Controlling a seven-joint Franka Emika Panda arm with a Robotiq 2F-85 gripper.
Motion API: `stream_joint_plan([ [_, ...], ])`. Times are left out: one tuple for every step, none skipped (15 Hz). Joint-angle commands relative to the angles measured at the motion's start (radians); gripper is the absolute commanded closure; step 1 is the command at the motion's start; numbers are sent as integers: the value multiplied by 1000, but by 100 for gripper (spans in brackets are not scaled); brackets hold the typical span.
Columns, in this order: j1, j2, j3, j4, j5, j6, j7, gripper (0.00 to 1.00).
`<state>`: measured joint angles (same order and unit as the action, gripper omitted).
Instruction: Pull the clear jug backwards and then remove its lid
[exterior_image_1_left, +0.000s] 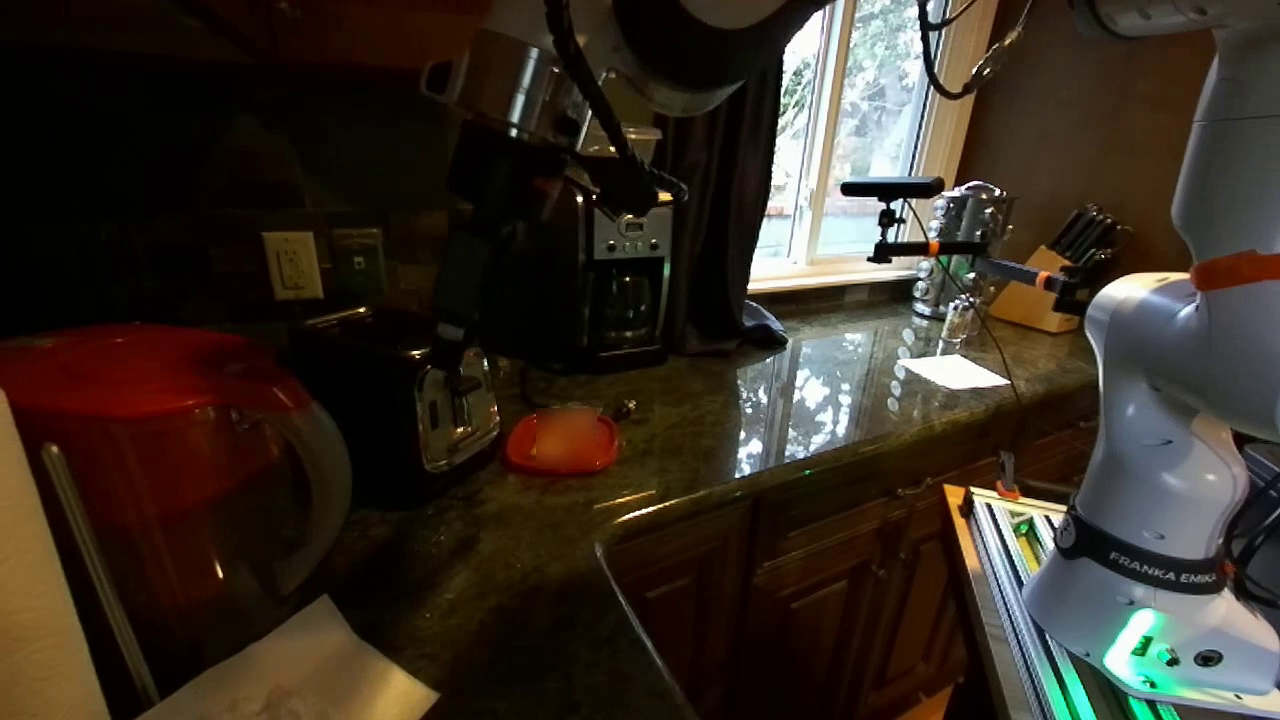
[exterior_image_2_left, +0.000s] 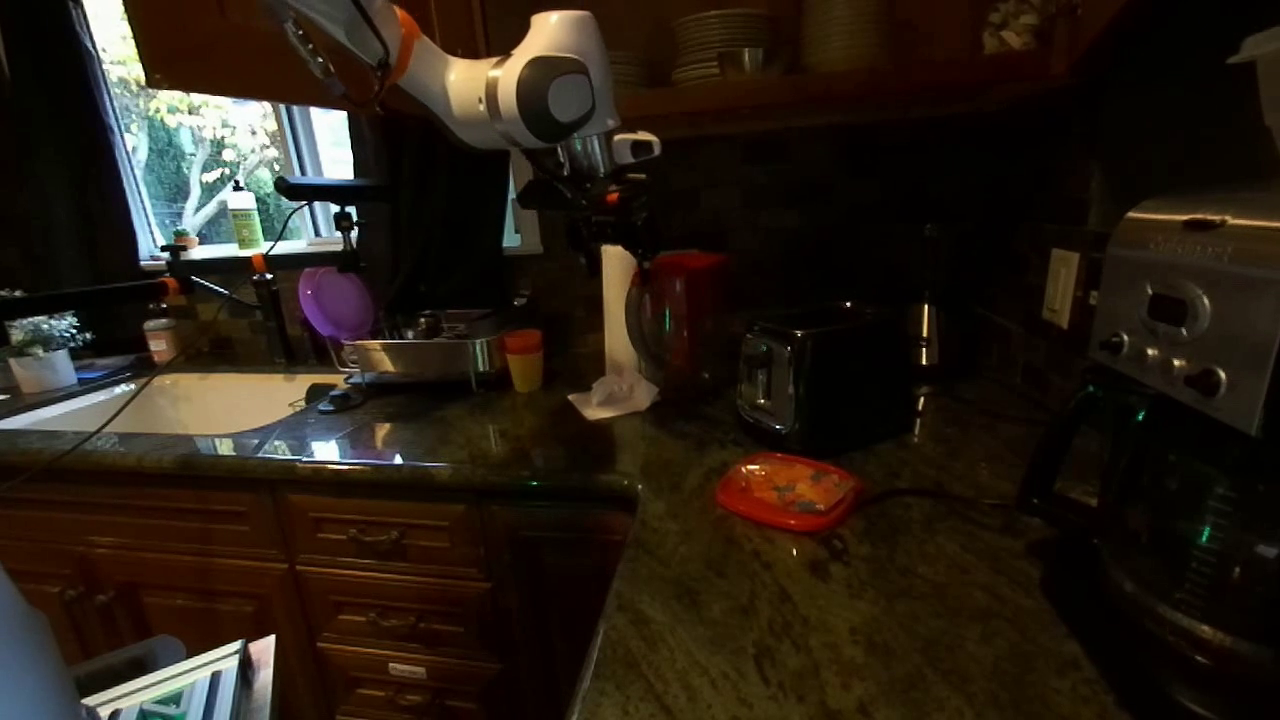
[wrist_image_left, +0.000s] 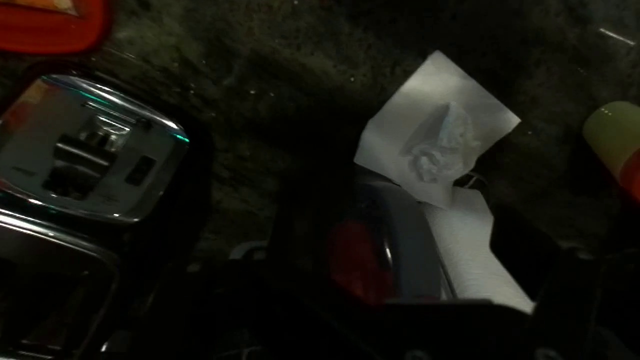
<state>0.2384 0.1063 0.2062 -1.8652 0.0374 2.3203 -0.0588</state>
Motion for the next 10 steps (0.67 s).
stream_joint_plan([
  [31,83,22,92,-44,2,96,0],
  [40,99,23,109,-59,-2,124,0],
  [48,118,17,120,-92,12,154,0],
  [51,136,14,132,-101,14,166,0],
  [56,155,11,146,-121,5,180,0],
  [55,169,12,149,-124,18,169,0],
  [51,180,17,144,-113,41,143,0],
  [49,189,22,138,-98,68,128,0],
  [49,199,26,135,-90,105,119,0],
  [55,209,26,134,-107,151,111,0],
])
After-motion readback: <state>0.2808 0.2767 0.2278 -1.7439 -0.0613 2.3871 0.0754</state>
